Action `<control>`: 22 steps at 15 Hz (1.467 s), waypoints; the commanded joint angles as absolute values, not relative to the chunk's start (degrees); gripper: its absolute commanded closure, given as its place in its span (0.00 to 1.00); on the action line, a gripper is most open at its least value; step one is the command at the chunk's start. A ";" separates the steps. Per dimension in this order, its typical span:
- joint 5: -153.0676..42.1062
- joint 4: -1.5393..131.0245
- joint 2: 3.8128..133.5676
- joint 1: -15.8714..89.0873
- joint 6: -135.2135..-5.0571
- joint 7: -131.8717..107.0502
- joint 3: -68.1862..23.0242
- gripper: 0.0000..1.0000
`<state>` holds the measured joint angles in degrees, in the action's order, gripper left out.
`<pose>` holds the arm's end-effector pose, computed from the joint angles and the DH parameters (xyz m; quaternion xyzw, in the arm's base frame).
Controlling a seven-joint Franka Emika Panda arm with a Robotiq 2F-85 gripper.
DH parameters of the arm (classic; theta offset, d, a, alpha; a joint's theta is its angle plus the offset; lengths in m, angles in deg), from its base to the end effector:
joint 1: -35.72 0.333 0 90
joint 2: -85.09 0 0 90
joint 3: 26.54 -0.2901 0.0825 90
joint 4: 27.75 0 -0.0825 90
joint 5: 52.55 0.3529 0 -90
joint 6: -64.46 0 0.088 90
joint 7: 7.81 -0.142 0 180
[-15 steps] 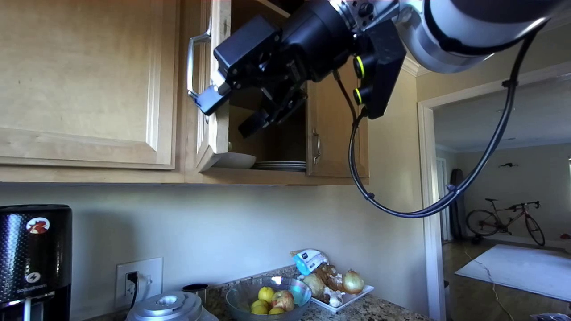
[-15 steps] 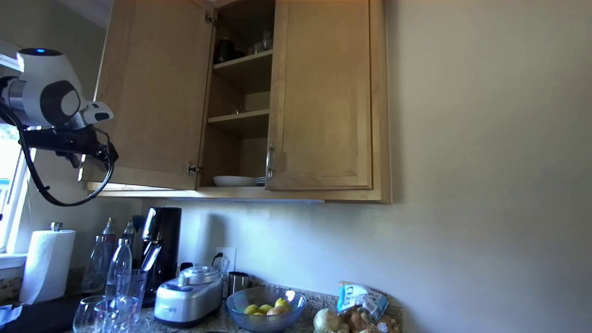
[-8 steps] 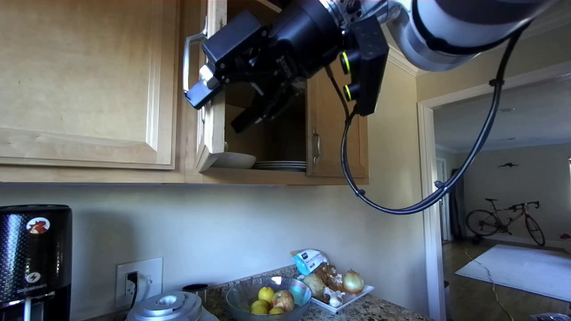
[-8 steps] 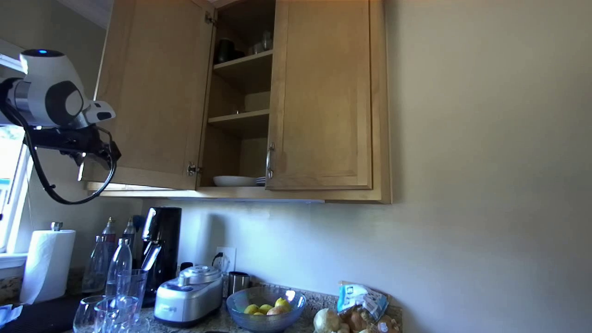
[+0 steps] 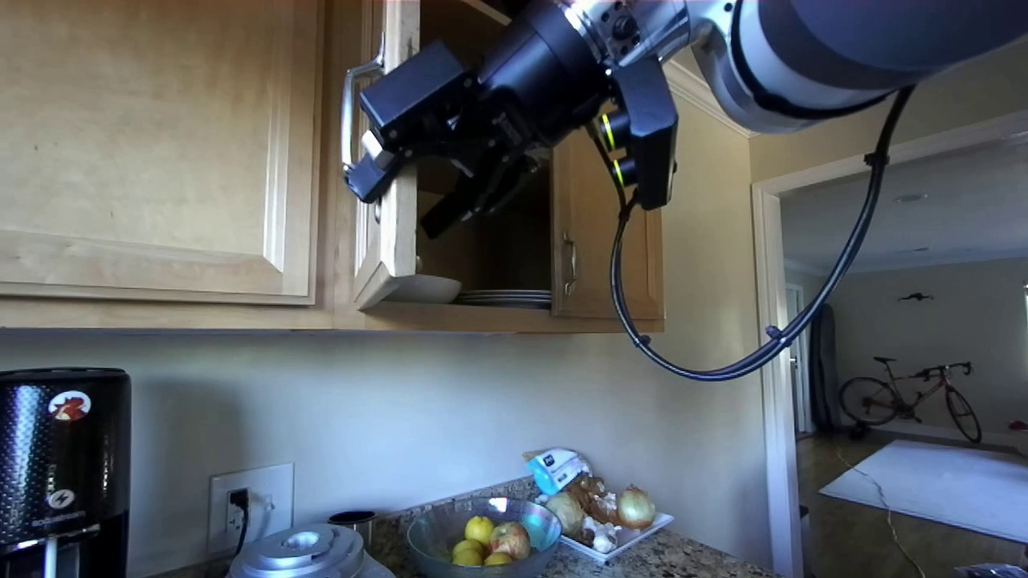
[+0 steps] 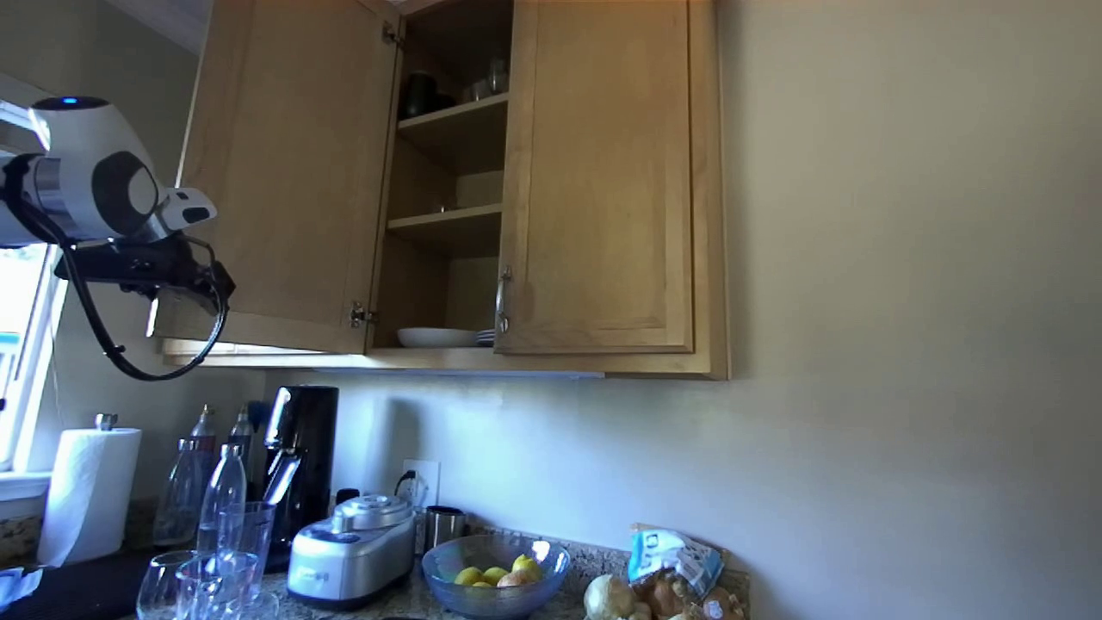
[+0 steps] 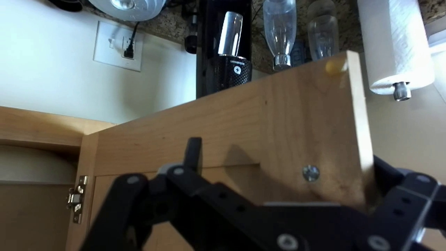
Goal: Close the cupboard
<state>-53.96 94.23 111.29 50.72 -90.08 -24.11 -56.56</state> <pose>0.3144 0.3831 0.6436 -0.8418 -0.2559 -0.4565 0.1327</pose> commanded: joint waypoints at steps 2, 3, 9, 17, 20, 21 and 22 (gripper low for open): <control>-54.38 97.58 115.80 50.69 -85.46 -21.96 -52.02 0.00; -54.15 98.25 116.97 50.91 -84.35 -21.70 -51.14 0.00; -52.93 104.17 127.49 51.38 -75.77 -19.17 -43.75 0.00; -54.20 107.37 133.94 41.21 -71.68 -16.78 -34.70 0.00; -55.01 107.19 134.16 36.85 -71.69 -17.04 -33.44 0.00; -55.41 107.32 134.34 35.81 -71.22 -16.78 -33.15 0.00; -55.42 107.33 134.38 35.48 -70.24 -16.08 -32.65 0.00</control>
